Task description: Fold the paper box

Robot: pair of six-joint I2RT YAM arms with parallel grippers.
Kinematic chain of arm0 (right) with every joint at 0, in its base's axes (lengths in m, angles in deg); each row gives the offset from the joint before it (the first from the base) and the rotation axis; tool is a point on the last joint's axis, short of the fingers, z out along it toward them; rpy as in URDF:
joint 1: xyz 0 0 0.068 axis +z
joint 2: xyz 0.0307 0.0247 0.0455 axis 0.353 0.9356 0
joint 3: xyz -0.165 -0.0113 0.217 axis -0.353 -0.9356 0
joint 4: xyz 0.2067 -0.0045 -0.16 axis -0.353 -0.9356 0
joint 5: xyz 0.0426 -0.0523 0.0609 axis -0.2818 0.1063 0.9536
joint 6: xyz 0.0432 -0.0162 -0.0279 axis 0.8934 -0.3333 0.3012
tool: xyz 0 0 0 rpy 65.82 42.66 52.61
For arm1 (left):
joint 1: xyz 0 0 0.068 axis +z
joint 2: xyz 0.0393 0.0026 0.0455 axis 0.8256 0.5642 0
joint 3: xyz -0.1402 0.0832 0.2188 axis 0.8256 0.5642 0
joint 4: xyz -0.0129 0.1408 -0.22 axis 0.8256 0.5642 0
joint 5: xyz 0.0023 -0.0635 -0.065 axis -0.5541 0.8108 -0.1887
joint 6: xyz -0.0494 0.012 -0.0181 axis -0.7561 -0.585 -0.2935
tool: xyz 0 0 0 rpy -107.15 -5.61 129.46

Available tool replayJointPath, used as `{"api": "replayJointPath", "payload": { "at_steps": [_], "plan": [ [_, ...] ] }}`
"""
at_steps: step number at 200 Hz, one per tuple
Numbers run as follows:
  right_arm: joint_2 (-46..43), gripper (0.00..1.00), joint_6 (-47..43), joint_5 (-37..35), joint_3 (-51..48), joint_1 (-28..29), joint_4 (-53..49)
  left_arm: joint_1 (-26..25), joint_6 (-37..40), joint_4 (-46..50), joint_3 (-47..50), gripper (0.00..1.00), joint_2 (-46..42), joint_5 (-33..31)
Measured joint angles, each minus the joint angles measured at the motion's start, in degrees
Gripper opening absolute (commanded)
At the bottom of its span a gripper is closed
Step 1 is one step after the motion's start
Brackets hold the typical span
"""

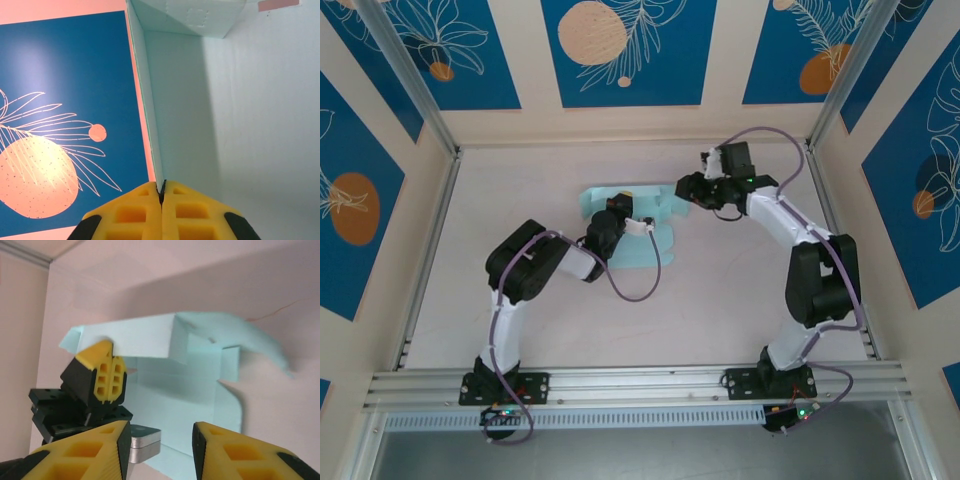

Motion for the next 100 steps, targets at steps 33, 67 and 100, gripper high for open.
{"api": "replayJointPath", "payload": {
  "at_steps": [33,67,100],
  "plan": [
    [5.7,0.34,-1.7,1.4,5.8,-7.6,-2.8,0.0,0.8,-0.8,0.0,0.00,0.2,0.2],
    [20.2,0.35,-3.6,4.1,18.4,-12.9,-5.2,0.0,1.0,-1.2,0.0,0.00,0.4,0.5],
    [31.3,0.37,-6.0,7.2,27.0,-12.2,-7.9,0.0,1.1,-1.2,0.0,0.00,0.4,0.4]
  ]
}}
